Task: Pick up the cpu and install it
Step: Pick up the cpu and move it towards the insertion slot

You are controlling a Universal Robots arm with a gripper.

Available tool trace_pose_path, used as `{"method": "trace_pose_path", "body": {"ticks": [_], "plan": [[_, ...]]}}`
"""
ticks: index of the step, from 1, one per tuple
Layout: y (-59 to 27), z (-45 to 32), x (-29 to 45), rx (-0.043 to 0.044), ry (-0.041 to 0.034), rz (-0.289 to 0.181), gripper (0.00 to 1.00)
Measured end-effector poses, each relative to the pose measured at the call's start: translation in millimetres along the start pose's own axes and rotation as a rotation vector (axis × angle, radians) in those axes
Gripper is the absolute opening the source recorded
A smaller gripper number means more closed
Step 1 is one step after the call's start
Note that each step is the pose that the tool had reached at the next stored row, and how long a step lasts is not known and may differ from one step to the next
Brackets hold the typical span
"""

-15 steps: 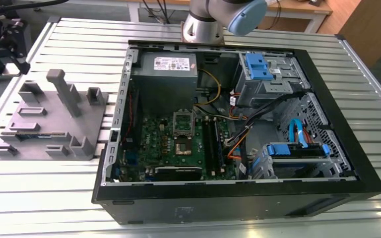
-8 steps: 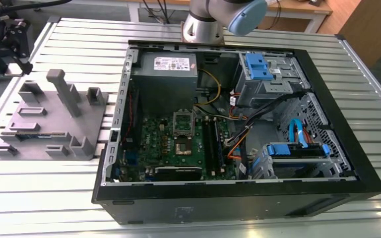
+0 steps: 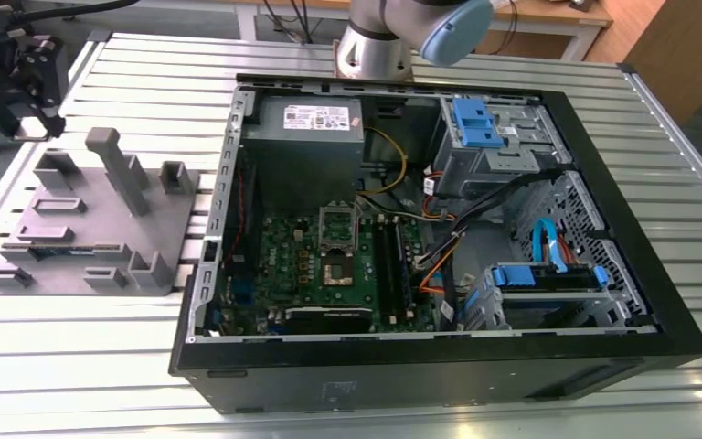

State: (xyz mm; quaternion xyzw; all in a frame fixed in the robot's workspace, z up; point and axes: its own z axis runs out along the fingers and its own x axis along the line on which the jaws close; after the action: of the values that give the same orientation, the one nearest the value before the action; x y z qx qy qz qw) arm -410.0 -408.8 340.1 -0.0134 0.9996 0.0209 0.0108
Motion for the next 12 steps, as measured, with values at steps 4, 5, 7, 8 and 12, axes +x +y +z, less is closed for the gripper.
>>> {"method": "trace_pose_path", "body": {"ticks": [4,5,7,8,12], "plan": [[-0.1,0.1,-2.8,-0.0001,-0.0001,0.000,0.47],[-0.1,0.1,-3.5,0.0000,0.0001,0.000,0.47],[-0.1,0.1,-5.0,0.0000,0.0001,0.000,0.47],[-0.1,0.2,-5.7,0.0000,0.0000,0.000,0.47],[-0.2,0.2,-8.7,0.0000,0.0001,0.000,0.47]]}}
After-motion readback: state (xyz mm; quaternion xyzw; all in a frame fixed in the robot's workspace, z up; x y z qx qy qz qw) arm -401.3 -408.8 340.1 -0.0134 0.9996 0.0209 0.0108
